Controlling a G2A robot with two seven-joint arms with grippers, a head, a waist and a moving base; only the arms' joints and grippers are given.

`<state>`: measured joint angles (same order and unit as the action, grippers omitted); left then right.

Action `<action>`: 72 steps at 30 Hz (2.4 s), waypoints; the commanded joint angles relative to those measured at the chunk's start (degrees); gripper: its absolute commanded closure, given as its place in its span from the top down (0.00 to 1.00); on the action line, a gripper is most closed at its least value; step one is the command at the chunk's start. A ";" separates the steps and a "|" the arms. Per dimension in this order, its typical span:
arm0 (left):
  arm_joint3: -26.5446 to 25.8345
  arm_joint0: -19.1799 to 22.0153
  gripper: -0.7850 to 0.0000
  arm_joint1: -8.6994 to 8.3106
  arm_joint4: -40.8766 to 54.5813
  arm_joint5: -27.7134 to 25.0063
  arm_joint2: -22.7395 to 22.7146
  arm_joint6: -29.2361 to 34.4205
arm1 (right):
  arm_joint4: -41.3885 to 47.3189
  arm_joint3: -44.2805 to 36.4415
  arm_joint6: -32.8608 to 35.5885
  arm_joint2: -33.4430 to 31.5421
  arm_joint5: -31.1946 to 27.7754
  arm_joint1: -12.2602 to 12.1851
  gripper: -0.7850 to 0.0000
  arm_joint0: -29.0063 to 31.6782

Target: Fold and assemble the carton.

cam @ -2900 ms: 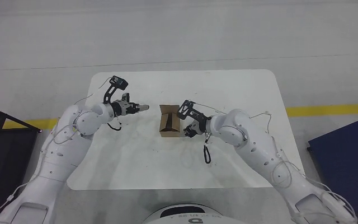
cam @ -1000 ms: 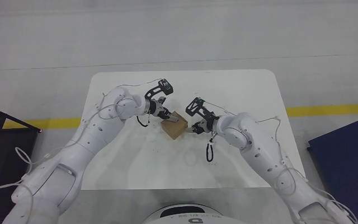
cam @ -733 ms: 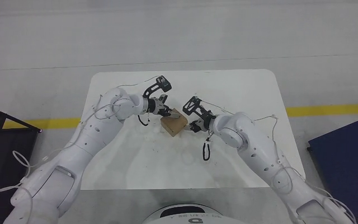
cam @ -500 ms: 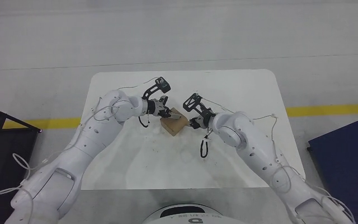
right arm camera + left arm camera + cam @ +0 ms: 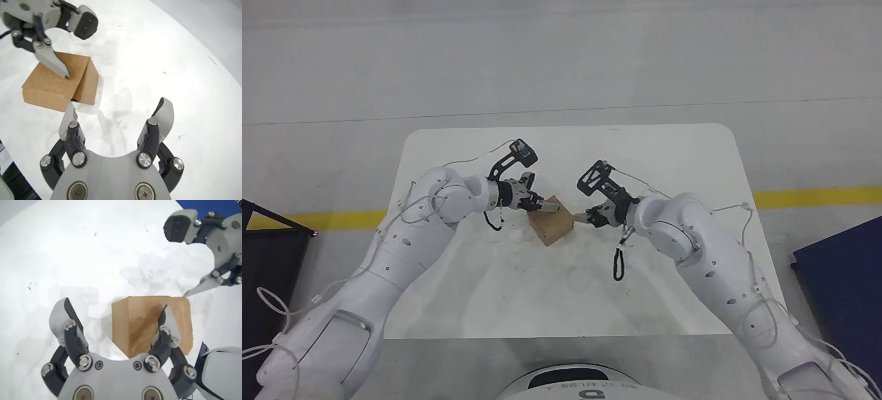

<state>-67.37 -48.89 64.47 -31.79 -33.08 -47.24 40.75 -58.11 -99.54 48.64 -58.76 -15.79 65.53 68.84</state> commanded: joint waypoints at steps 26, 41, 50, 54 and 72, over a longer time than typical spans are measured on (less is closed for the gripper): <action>-0.68 -1.72 1.00 -0.10 1.89 1.79 -1.91 0.15 | 5.86 -6.09 2.55 -0.58 -2.90 -0.17 0.90 1.49; -0.79 -3.52 1.00 -0.43 3.81 1.11 -3.05 1.65 | -1.82 0.71 -3.01 5.61 0.04 1.27 0.73 -2.66; 0.76 -6.59 1.00 -1.10 12.75 -0.78 -7.93 -4.18 | 6.83 -1.96 0.31 2.95 -6.66 0.71 0.87 -2.23; 1.29 -6.92 1.00 -0.98 17.83 -3.86 -7.56 -0.90 | 6.42 -3.35 2.10 2.73 -7.54 0.43 0.85 -2.10; 10.04 -4.78 1.00 1.15 36.23 -11.11 -3.20 7.92 | -10.04 -1.45 -6.44 5.15 -5.20 0.36 0.76 -1.40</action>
<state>-57.52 -53.68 65.57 4.10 -44.02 -50.51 48.53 -68.08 -101.19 42.65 -53.63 -21.20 65.85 67.42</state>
